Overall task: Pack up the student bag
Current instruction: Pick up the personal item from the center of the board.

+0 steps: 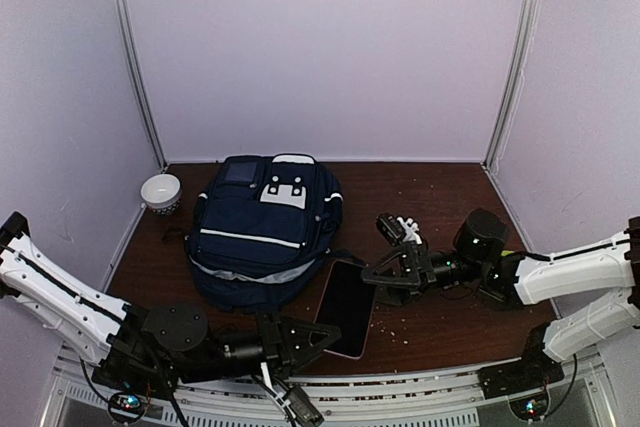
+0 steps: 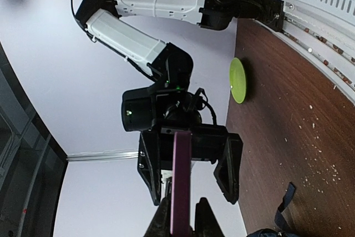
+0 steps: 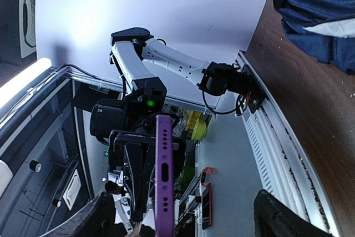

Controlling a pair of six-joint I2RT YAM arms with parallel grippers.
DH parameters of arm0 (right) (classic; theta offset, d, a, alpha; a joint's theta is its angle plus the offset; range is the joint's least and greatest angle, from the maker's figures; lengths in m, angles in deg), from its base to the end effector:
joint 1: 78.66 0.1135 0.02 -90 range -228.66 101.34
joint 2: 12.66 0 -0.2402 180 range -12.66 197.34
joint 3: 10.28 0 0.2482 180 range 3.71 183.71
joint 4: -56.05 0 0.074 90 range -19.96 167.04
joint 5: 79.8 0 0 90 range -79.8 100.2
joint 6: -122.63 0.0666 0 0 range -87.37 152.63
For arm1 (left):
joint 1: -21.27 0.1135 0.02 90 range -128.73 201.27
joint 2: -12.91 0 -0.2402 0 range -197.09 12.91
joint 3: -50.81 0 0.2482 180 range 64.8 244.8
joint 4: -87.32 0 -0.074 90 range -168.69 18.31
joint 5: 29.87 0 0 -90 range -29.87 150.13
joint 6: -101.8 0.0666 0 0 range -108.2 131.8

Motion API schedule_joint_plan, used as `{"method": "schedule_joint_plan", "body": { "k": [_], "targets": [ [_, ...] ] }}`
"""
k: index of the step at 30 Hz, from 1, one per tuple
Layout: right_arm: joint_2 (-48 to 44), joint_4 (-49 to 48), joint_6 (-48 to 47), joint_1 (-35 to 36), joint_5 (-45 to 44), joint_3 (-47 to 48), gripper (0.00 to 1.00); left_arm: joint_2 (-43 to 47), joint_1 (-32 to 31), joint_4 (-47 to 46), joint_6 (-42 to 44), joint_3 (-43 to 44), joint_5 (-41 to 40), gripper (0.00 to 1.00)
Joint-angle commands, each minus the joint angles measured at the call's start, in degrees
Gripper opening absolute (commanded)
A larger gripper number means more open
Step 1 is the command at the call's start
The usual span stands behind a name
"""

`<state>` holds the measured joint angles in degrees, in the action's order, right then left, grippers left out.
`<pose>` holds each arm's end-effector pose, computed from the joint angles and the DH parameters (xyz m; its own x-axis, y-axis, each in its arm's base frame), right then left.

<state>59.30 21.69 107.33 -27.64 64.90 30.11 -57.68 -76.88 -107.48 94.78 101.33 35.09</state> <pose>0.1272 0.2436 0.2174 -0.9198 -0.2506 -0.3019 -0.2834 -0.1078 0.9529 -0.0156 -0.3080 0.2425 0.9510 0.2977 -0.0831 0.1040 -0.0549 0.9931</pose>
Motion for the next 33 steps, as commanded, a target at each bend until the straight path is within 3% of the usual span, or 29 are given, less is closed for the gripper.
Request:
{"method": "schedule_joint_plan", "body": {
  "k": [1,6,11,25,33],
  "targets": [
    [2.7,-14.6,7.8,0.7,2.0,-1.4,0.84,-0.5,-0.8,-8.7,3.9,0.5,-2.4,0.00],
    [1.6,-15.4,8.7,1.5,0.2,-1.2,0.75,-0.2,-0.8,-9.0,3.6,0.2,-2.9,0.00],
    [-0.1,-10.0,6.0,1.9,-0.6,-0.3,0.57,-0.9,-0.8,-9.7,3.7,0.3,-2.8,0.00],
    [-2.3,-5.0,4.7,5.2,-5.6,2.8,0.39,-7.6,-0.8,-17.7,6.7,1.5,-9.0,0.00],
    [-3.8,-4.3,4.5,5.3,-7.0,2.1,0.23,-8.0,-0.7,-19.2,6.6,1.7,-9.8,0.00]
  ]
}}
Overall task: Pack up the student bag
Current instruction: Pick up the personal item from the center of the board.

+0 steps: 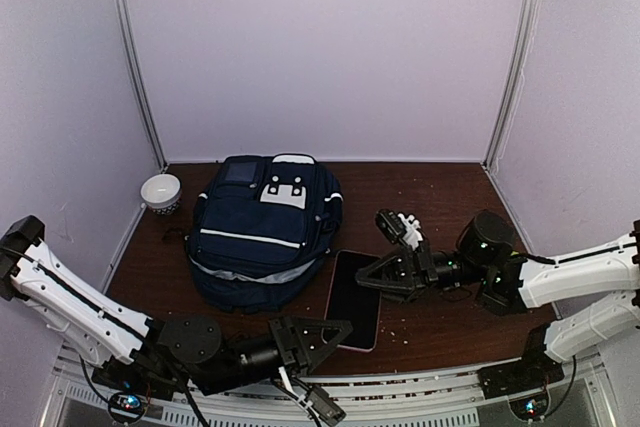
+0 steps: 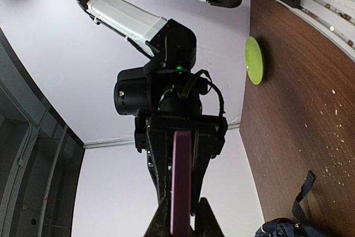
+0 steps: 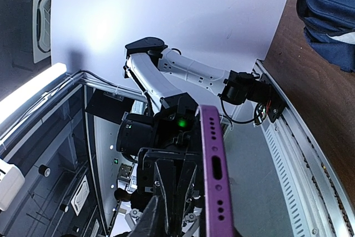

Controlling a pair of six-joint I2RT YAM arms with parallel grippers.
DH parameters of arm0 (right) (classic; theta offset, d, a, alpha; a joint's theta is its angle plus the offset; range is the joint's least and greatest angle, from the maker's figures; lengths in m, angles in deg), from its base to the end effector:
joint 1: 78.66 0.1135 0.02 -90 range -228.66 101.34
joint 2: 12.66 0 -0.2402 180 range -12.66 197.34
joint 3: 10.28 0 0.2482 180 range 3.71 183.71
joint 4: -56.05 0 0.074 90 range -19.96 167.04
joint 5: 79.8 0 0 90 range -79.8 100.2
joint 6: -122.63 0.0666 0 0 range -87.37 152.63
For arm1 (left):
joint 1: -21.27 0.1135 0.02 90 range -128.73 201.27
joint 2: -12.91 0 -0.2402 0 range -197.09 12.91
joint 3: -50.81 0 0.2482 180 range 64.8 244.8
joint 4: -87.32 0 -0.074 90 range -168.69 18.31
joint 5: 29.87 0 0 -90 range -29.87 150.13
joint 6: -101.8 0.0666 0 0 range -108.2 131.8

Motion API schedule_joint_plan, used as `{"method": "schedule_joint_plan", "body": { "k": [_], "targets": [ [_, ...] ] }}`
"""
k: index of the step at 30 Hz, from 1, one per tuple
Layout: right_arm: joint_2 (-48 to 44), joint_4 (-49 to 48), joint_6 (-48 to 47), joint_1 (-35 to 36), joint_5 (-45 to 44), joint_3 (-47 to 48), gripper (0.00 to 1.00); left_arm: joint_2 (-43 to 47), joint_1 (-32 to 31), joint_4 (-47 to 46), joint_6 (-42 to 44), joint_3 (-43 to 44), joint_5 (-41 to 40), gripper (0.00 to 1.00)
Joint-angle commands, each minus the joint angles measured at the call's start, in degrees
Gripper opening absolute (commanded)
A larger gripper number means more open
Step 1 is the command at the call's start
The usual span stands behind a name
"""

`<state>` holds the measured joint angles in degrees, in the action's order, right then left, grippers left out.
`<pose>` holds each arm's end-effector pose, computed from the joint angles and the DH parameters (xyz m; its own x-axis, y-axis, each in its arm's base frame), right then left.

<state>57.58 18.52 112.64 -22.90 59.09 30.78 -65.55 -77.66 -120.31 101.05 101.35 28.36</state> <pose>0.1116 0.2531 0.2357 -0.9342 -0.2218 -0.2794 -0.2475 -0.1610 0.9554 -0.0153 -0.3234 0.2320 0.9215 0.3882 -0.0104 0.0113 0.0001 0.9999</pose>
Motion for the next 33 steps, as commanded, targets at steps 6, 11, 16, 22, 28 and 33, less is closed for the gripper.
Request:
{"method": "schedule_joint_plan", "body": {
  "k": [6,11,16,22,28,33],
  "targets": [
    [-2.3,-3.4,0.6,0.8,-2.4,0.7,0.32,-1.7,0.3,-9.7,0.7,1.9,-5.2,0.00],
    [-3.3,-2.5,0.0,0.8,-3.9,0.1,0.33,-3.7,0.6,-13.0,2.1,2.8,-6.7,0.00],
    [-3.9,-1.6,-0.3,0.8,-4.4,0.3,0.27,-5.4,0.9,-15.8,3.0,3.7,-8.1,0.00],
    [-4.5,-0.8,-0.8,0.7,-4.8,0.5,0.13,-6.9,1.3,-18.1,3.6,4.2,-8.9,0.00],
    [-6.1,1.7,-2.6,0.7,-6.2,0.8,0.01,-8.1,1.8,-22.4,3.1,4.2,-9.3,0.46],
    [-7.8,6.8,-6.2,0.6,-7.9,1.9,0.00,-8.7,2.9,-25.2,2.0,4.3,-10.1,0.97]
  ]
}}
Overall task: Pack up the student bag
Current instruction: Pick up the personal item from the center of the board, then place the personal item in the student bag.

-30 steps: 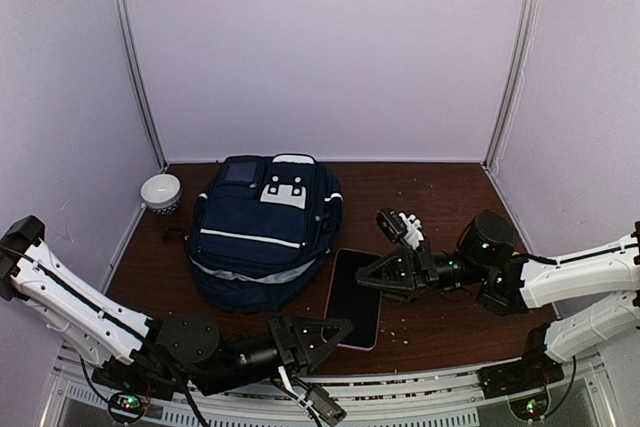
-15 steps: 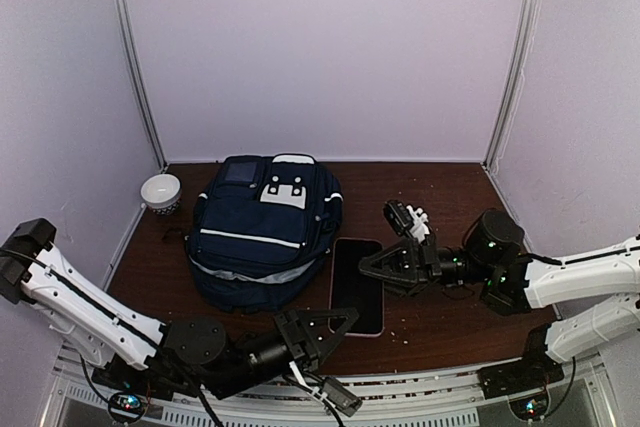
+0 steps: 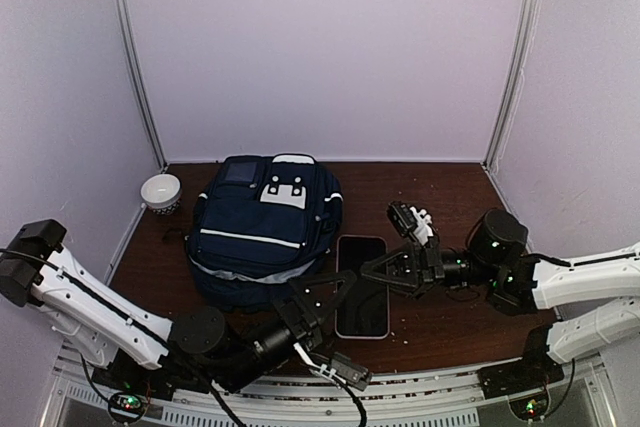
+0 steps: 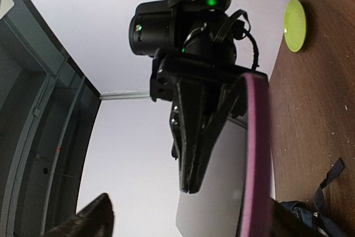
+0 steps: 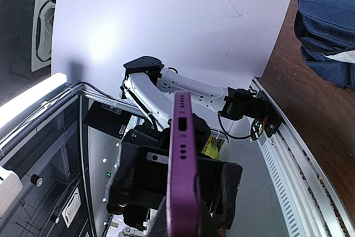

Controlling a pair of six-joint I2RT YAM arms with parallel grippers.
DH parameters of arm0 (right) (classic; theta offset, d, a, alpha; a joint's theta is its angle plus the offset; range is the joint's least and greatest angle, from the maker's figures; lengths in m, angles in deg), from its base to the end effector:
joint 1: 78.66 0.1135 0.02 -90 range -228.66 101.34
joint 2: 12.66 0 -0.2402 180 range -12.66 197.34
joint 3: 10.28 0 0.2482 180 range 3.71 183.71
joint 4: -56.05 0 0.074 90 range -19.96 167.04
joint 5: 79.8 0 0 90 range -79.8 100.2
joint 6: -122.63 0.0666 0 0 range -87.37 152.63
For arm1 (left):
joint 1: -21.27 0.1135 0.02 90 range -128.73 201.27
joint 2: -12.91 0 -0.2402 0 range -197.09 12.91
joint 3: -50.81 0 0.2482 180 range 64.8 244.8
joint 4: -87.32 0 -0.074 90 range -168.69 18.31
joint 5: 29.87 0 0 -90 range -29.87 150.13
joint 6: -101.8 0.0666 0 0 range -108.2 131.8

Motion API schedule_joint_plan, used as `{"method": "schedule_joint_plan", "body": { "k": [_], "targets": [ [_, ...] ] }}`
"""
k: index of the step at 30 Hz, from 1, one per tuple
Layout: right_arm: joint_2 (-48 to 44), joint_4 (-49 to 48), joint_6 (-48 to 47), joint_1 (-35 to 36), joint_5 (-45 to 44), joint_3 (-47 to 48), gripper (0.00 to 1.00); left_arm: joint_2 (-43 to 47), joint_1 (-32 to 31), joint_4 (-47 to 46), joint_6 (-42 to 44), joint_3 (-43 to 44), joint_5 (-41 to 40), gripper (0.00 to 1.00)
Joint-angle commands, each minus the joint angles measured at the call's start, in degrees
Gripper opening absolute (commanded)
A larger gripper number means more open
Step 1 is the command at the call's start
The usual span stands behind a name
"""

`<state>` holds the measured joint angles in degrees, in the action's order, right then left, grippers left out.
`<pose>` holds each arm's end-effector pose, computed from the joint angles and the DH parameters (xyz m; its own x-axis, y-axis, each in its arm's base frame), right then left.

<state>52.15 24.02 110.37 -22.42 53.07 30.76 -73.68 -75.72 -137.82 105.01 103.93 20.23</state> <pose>0.1104 0.2467 0.2485 -0.9441 -0.1236 -0.3057 -0.2869 -0.1491 0.9463 0.0016 -0.3380 0.2417 0.8380 0.5406 -0.0747 -0.0223 0.1708 0.9851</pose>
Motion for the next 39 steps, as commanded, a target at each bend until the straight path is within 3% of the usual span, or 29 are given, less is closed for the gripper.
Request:
{"method": "schedule_joint_plan", "body": {
  "k": [1,6,13,17,19,21,23,25,30,33,39],
  "targets": [
    [-2.7,2.4,-4.7,0.0,-2.5,2.1,0.00,-0.8,1.2,-8.0,-2.0,1.7,-2.1,0.98],
    [-5.7,8.6,-9.2,-3.7,-7.5,2.1,0.00,-1.6,2.6,-16.9,-2.0,1.3,-4.0,0.98],
    [-6.1,18.5,-17.5,-15.1,-12.0,7.6,0.00,-2.6,6.4,-28.3,-3.0,0.8,-12.3,0.98],
    [-5.7,24.2,-22.3,-19.4,-14.8,10.2,0.00,-1.3,9.6,-26.0,-11.2,0.5,-21.4,0.98],
    [-5.8,27.7,-24.8,-20.1,-15.8,11.3,0.00,2.2,11.2,-12.6,-23.6,0.5,-25.6,0.98],
    [-6.4,30.4,-26.7,-20.2,-17.1,11.5,0.00,8.6,13.3,15.3,-45.4,1.9,-25.0,0.98],
    [-7.1,32.1,-27.9,-20.4,-17.9,10.9,0.00,14.5,17.9,50.3,-73.1,8.9,-15.3,0.98],
    [-8.3,33.1,-28.6,-20.6,-18.3,9.6,0.00,16.7,25.0,67.1,-90.4,13.4,-6.3,0.98],
    [-12.2,34.5,-29.8,-20.7,-19.5,4.6,0.00,13.4,32.0,88.9,-102.7,21.4,8.5,0.98],
    [-15.0,35.5,-29.8,-20.7,-20.1,1.7,0.00,8.1,33.0,100.3,-105.0,25.2,15.1,0.98],
    [-19.7,36.8,-29.4,-20.7,-20.5,-2.5,0.00,0.3,34.5,110.2,-106.1,26.5,21.8,0.95]
  ]
}}
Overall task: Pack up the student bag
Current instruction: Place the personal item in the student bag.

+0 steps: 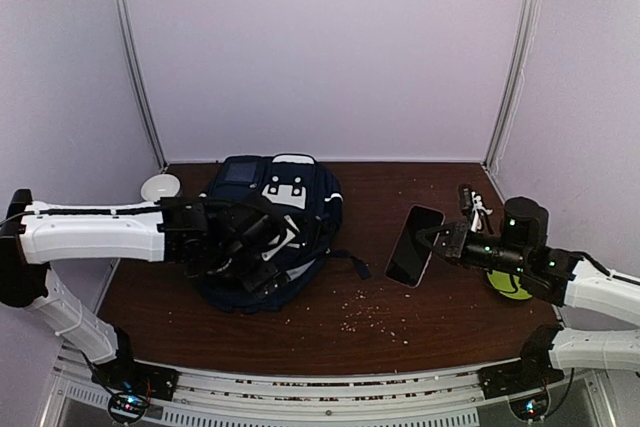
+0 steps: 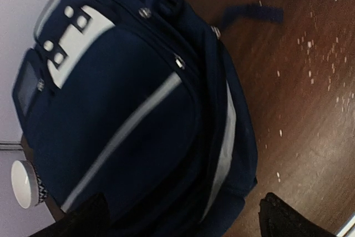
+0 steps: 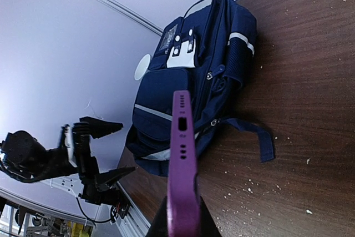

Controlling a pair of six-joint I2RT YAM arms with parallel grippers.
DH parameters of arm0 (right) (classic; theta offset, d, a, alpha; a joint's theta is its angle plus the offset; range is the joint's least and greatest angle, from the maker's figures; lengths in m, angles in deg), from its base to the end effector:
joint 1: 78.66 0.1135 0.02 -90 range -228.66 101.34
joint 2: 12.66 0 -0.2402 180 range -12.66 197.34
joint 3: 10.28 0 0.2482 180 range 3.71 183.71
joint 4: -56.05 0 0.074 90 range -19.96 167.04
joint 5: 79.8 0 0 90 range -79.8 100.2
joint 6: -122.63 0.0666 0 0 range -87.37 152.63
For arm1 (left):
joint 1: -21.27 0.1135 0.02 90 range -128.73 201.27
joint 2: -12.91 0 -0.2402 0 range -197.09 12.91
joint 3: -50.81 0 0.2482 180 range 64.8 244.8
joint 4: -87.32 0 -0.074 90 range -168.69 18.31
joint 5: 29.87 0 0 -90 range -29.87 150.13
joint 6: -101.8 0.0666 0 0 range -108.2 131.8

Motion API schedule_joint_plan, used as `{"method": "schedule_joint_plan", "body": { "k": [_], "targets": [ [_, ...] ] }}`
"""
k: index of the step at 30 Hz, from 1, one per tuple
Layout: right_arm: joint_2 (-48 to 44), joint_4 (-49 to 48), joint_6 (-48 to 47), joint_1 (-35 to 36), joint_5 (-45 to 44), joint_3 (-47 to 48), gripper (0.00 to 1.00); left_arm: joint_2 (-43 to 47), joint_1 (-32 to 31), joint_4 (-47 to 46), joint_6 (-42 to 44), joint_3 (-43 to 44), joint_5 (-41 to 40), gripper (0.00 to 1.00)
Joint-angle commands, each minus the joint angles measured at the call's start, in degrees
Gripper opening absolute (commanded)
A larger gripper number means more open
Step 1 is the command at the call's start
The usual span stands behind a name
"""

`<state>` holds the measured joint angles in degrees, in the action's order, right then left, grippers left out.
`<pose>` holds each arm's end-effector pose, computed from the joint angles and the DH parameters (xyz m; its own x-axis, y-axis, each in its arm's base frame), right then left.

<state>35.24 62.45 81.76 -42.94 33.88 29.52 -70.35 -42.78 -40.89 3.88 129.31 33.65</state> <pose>0.1755 0.1591 0.2230 -0.7761 0.2949 -0.5575 -0.4027 0.4485 0.7979 0.1636 -0.2683 0.2200 -0.4577 0.6587 -0.5972 0.6403 0.7102 0.2925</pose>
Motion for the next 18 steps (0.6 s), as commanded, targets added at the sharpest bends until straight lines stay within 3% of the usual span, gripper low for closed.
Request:
{"method": "schedule_joint_plan", "body": {
  "k": [1,9,13,16,18],
  "targets": [
    [-3.2,-1.6,-0.6,-0.2,-1.4,-1.7,0.00,-4.4,2.4,13.5,-5.1,1.4,9.5,0.94],
    [-6.5,0.0,0.4,-0.2,-1.2,-2.6,0.00,-9.4,7.1,11.9,-2.8,5.5,9.1,0.88],
    [-7.7,0.6,0.6,-0.3,-1.6,-3.3,0.00,-12.4,7.1,12.4,-1.5,6.8,8.6,0.79],
    [-7.9,0.3,1.1,-0.2,-1.5,-3.7,0.00,-14.0,7.1,12.4,-0.8,6.9,9.8,0.63],
    [-7.8,0.0,1.4,-0.2,-1.4,-4.0,0.00,-14.6,7.1,12.4,-0.4,7.2,10.4,0.47]
  ]
}}
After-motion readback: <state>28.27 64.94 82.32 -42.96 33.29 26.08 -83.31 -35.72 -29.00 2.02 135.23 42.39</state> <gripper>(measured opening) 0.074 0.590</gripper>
